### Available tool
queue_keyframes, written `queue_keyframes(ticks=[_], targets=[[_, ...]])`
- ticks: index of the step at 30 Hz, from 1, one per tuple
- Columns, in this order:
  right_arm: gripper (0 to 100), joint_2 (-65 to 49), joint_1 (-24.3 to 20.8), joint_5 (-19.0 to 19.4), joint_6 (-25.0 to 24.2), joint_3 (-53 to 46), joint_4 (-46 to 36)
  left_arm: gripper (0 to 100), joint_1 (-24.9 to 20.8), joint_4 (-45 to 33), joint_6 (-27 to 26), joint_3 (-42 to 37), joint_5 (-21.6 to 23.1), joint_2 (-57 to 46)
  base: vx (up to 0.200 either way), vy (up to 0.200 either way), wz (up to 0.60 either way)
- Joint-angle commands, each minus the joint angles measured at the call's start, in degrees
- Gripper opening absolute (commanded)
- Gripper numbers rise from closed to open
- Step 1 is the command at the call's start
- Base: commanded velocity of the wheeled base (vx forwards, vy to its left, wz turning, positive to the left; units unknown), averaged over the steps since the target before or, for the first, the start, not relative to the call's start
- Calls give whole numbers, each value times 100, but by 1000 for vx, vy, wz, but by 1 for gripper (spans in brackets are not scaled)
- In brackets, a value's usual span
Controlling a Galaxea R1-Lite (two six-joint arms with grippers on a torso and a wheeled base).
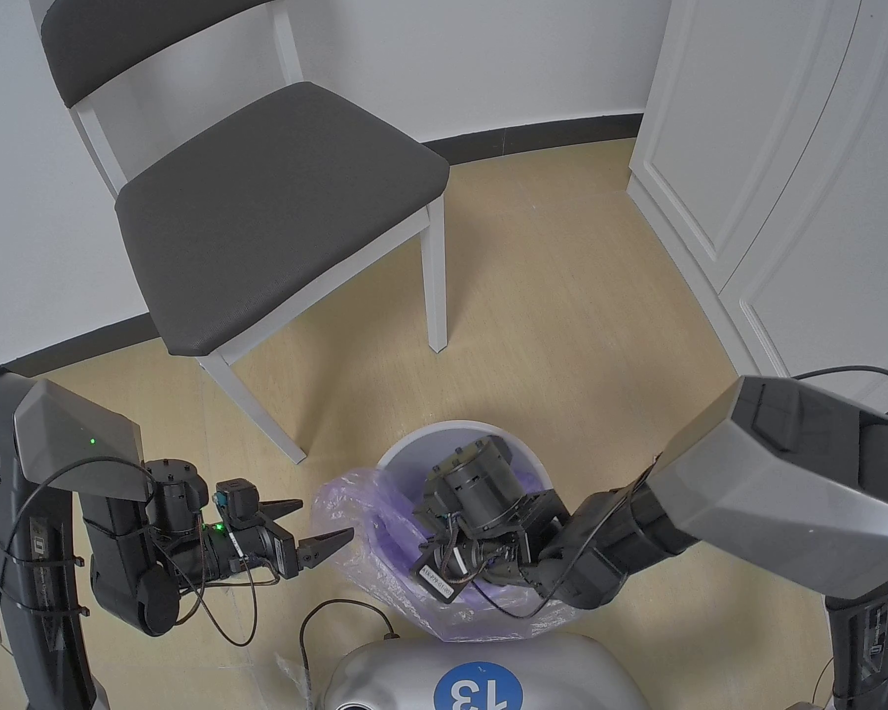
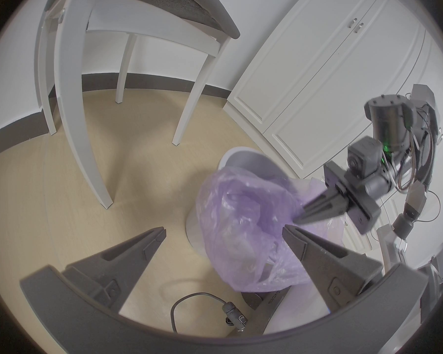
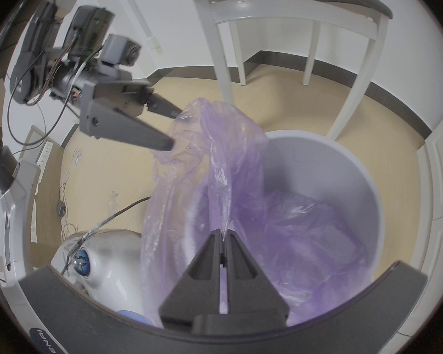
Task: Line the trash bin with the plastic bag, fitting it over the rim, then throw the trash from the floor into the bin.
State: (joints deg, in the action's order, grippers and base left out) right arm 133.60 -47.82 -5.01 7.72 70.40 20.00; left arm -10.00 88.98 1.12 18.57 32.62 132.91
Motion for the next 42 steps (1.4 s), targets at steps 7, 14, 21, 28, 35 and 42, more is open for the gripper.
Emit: queue_keyframes(ticks=[7, 14, 21, 28, 35, 42], targets=[[0, -176, 968, 0, 98, 1556, -805, 100, 6, 102, 2, 33, -19, 24, 0, 0, 0], [0, 132, 1284, -9, 125, 2874, -1579, 100, -2, 102, 2, 59, -19, 103, 0, 0, 0], [0, 536, 1522, -9, 265, 3568, -1833, 100, -2, 102, 2, 68, -28, 129, 0, 0, 0], [0, 756, 1610, -18, 415, 3937, -1895, 100, -2, 102, 2, 112, -28, 200, 0, 0, 0], [100, 633, 1425, -9, 98, 4061, -2044, 100, -2, 102, 2, 112, -28, 217, 0, 0, 0], [100, -466, 1337, -26, 186, 3322, -2791, 100, -11, 102, -15, 95, -28, 226, 0, 0, 0]])
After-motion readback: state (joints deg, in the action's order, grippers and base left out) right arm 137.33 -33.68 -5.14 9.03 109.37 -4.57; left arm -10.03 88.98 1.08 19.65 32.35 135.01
